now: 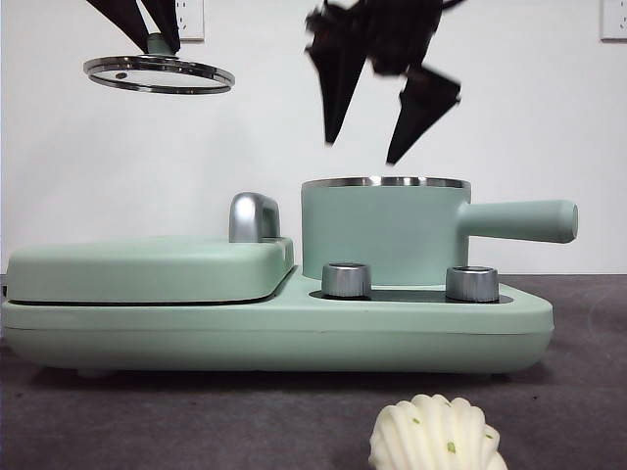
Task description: Put the buns in a small steamer
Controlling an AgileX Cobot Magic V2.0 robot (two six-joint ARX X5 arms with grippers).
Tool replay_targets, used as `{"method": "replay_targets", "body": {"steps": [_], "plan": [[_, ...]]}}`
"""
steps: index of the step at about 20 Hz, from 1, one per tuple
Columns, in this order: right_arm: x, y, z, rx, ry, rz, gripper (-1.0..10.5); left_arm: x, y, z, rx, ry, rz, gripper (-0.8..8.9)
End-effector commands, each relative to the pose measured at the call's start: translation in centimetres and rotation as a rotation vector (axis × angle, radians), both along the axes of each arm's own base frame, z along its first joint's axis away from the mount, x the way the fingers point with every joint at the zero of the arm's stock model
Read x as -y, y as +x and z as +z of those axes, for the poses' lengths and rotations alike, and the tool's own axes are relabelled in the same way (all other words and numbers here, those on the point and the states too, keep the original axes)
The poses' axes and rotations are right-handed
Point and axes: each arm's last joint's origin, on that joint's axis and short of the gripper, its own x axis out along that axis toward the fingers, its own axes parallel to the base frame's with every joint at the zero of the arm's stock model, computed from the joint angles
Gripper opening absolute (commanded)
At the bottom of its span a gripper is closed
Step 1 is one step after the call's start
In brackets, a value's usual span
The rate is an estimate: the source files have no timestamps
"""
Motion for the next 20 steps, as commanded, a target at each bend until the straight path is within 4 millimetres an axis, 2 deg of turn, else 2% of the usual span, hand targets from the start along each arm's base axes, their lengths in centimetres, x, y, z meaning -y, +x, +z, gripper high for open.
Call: {"method": "replay_targets", "body": {"steps": [1,4,7,11,13,16,18,20], "plan": [[0.2,-1.3,1.3,-0.013,-0.026,0.015,4.0,0.1,0.1,0.7,0.046,-0.018,-0.001,0.82],[0.6,-3.8,3.4,0.020,-0.003,0.034,4.0,0.1,0.1,0.6,0.040,-0.018,0.000,0.82],[1.8,-7.8,4.9,0.036,0.007,0.065,4.0,0.1,0.2,0.3,0.031,-0.016,0.001,0.82],[2.9,-13.9,5.0,0.025,-0.001,0.153,4.0,0.2,0.2,0.3,0.029,-0.016,-0.001,0.82],[3.2,-16.5,4.3,0.008,-0.012,0.209,4.0,0.2,0.2,0.3,0.028,-0.017,0.001,0.82],[2.8,-19.2,2.2,0.017,0.040,0.212,4.0,0.3,0.2,0.3,0.028,-0.018,0.000,0.82],[2.3,-20.5,0.0,0.011,0.071,0.202,4.0,0.3,0.2,0.3,0.027,-0.019,0.001,0.82],[1.5,-21.6,-3.2,-0.015,0.063,0.182,4.0,0.3,0.2,0.3,0.026,-0.020,0.002,0.82]]}}
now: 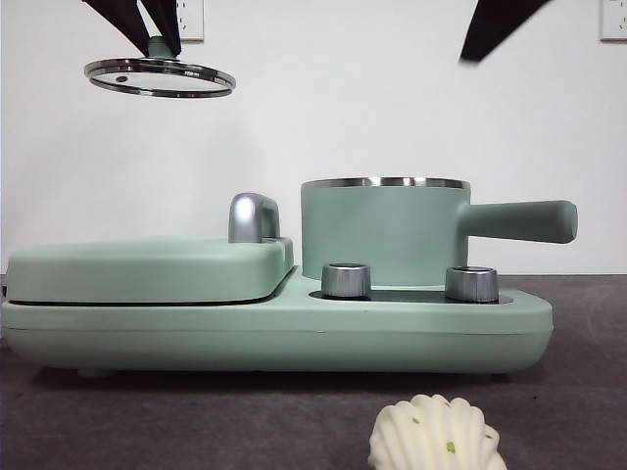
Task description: Put the buns in a small steamer
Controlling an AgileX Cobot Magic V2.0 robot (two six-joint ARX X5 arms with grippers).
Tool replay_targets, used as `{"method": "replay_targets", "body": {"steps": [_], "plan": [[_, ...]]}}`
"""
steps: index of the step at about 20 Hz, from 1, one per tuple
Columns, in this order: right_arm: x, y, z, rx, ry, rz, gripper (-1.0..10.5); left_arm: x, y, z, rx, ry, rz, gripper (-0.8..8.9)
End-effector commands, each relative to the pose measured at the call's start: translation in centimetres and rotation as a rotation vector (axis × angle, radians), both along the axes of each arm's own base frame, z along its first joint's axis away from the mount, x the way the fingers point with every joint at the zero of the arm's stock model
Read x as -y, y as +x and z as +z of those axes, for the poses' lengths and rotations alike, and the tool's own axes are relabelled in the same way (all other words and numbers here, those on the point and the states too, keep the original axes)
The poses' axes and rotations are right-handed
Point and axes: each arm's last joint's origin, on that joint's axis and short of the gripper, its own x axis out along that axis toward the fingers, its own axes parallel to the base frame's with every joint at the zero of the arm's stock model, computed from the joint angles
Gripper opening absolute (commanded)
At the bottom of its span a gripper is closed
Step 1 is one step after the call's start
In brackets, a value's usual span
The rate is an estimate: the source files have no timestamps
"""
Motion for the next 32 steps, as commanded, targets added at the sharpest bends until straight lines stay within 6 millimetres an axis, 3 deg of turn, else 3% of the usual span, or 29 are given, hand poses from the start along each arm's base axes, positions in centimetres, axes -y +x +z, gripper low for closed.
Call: {"method": "replay_targets", "body": {"steps": [1,4,6,11,21,24,27,29,32], "plan": [[-1.3,-0.7,-3.7,-0.048,-0.037,-0.082,4.0,0.2,0.1,0.6,0.040,-0.016,-0.004,0.82],[-2.2,-1.5,-8.5,-0.042,-0.039,-0.137,4.0,0.2,0.1,0.6,0.041,-0.016,-0.004,0.82],[-2.2,-1.9,-10.6,-0.053,-0.031,-0.158,4.0,0.2,0.1,0.6,0.042,-0.016,-0.004,0.82],[-1.4,-2.2,-13.6,-0.031,-0.068,-0.205,4.0,0.2,0.1,0.6,0.042,-0.016,-0.004,0.82],[-2.5,-1.5,-16.2,-0.067,-0.122,-0.199,3.9,0.2,0.1,0.6,0.042,-0.016,-0.004,0.82],[-2.8,-1.4,-16.4,-0.060,-0.105,-0.198,2.2,0.2,0.1,0.6,0.041,-0.016,-0.003,0.82],[-2.9,-1.3,-16.3,-0.069,-0.088,-0.192,1.8,0.2,0.1,0.6,0.041,-0.016,-0.004,0.82],[-3.2,-1.2,-15.6,-0.076,-0.072,-0.185,1.7,0.2,0.1,0.6,0.042,-0.016,-0.004,0.82],[-3.8,-0.1,-12.3,-0.076,-0.067,-0.171,1.7,0.2,0.1,0.6,0.041,-0.017,-0.002,0.82]]}}
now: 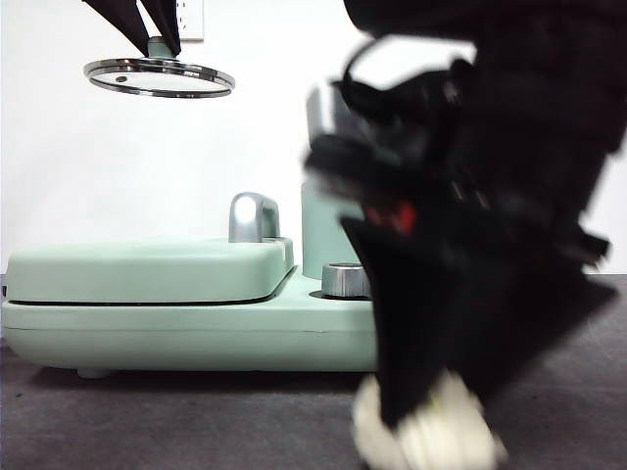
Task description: Put the buns in a small steamer
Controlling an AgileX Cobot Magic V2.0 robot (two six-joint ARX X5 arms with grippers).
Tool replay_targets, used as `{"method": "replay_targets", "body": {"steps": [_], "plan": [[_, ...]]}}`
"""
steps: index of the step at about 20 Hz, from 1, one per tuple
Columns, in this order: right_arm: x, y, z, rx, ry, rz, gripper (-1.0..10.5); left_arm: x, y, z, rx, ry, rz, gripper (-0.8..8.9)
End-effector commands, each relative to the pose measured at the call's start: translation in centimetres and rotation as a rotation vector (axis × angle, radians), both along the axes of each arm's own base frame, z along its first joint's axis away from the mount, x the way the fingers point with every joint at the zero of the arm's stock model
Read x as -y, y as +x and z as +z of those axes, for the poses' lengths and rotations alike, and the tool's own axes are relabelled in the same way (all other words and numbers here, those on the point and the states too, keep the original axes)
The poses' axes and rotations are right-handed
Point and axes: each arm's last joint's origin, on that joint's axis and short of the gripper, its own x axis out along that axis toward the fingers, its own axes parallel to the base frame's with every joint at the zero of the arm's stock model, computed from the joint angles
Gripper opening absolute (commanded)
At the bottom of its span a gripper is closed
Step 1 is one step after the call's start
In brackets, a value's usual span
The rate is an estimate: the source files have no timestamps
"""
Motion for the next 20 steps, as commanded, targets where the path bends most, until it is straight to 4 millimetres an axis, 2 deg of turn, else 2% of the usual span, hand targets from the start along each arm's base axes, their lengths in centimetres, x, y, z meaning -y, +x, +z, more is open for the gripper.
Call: {"method": "replay_targets", "body": {"steps": [1,4,6,8,10,12,14,17,20], "plan": [[-0.8,1.1,3.7,0.025,0.017,0.021,1.7,0.2,0.1,0.6,0.040,-0.020,0.002,0.82],[-0.2,3.3,9.2,0.067,0.001,0.037,1.7,0.3,0.1,0.6,0.039,-0.021,0.000,0.82],[0.8,5.5,12.8,0.110,-0.008,0.027,1.7,0.4,0.1,0.6,0.039,-0.021,-0.003,0.82],[1.8,8.3,15.6,0.151,-0.019,0.004,1.7,0.6,0.1,0.5,0.037,-0.021,-0.008,0.82],[2.5,11.2,17.1,0.179,-0.036,-0.019,1.7,0.7,0.2,0.4,0.035,-0.020,-0.011,0.82],[2.7,14.0,17.7,0.213,-0.068,-0.041,1.7,1.1,0.2,0.3,0.032,-0.019,-0.020,0.82],[2.6,16.4,17.4,0.231,-0.089,-0.041,1.7,1.3,0.3,0.1,0.028,-0.019,-0.024,0.82],[2.2,19.0,15.7,0.222,-0.129,-0.040,1.7,1.7,0.3,0.0,0.025,-0.017,-0.034,0.82],[2.0,20.6,13.4,0.183,-0.187,-0.041,1.7,1.7,0.4,-0.1,0.026,-0.018,-0.036,0.82]]}}
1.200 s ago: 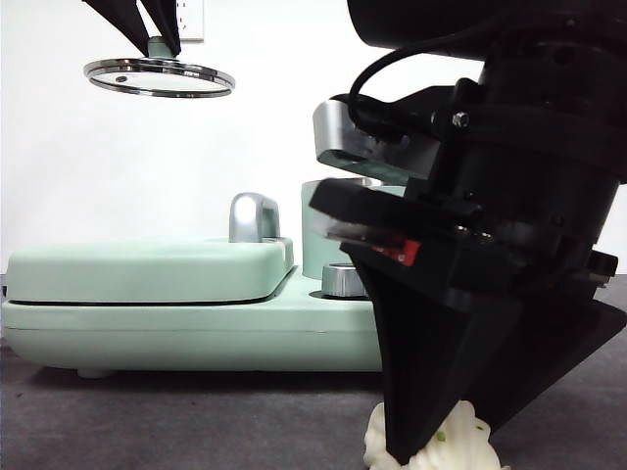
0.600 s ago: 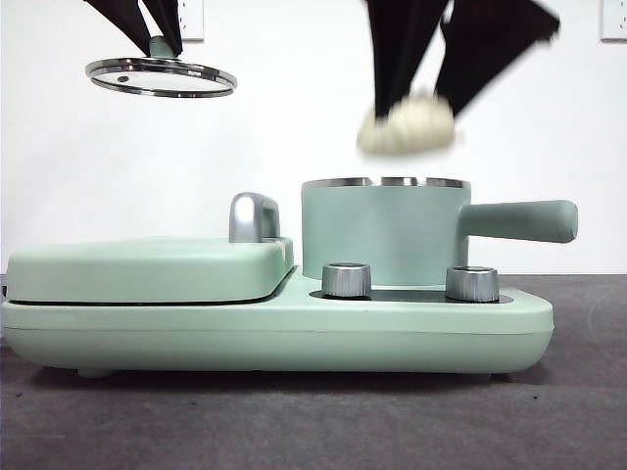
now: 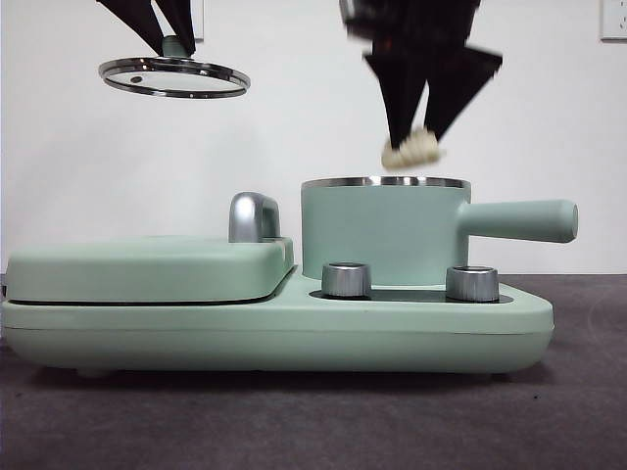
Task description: Put the buns in a small steamer
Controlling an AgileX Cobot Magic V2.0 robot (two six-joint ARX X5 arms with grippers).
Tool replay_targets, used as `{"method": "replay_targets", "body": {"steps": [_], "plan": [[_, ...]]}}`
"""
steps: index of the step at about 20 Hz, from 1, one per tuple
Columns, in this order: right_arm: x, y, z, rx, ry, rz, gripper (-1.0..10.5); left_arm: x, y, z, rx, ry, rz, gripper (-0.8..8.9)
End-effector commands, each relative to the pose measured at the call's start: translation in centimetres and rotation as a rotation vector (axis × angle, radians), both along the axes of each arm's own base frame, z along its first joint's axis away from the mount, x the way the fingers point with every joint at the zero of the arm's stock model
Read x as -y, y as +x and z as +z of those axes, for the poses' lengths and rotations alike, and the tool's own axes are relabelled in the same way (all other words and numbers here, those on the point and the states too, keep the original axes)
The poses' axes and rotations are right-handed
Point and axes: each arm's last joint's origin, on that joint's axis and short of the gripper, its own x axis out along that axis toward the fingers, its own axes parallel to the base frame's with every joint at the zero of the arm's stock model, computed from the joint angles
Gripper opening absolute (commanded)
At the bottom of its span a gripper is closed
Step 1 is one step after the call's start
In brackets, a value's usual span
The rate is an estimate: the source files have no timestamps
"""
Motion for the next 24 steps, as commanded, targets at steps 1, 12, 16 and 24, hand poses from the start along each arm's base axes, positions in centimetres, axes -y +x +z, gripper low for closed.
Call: {"method": "replay_targets", "body": {"steps": [1,12,16,24], "plan": [[-0.6,1.1,-1.2,-0.015,-0.024,0.023,1.7,0.3,0.5,0.1,0.029,-0.017,-0.002,0.82],[-0.8,2.9,-4.8,-0.122,-0.062,0.008,1.8,0.3,0.5,0.1,0.028,-0.017,-0.002,0.82],[-0.8,3.1,-4.6,-0.101,-0.059,0.004,3.3,0.3,0.5,0.1,0.028,-0.016,-0.002,0.82],[0.1,1.8,0.5,-0.051,-0.029,-0.020,3.6,0.3,0.5,0.1,0.028,-0.017,-0.001,0.82]]}}
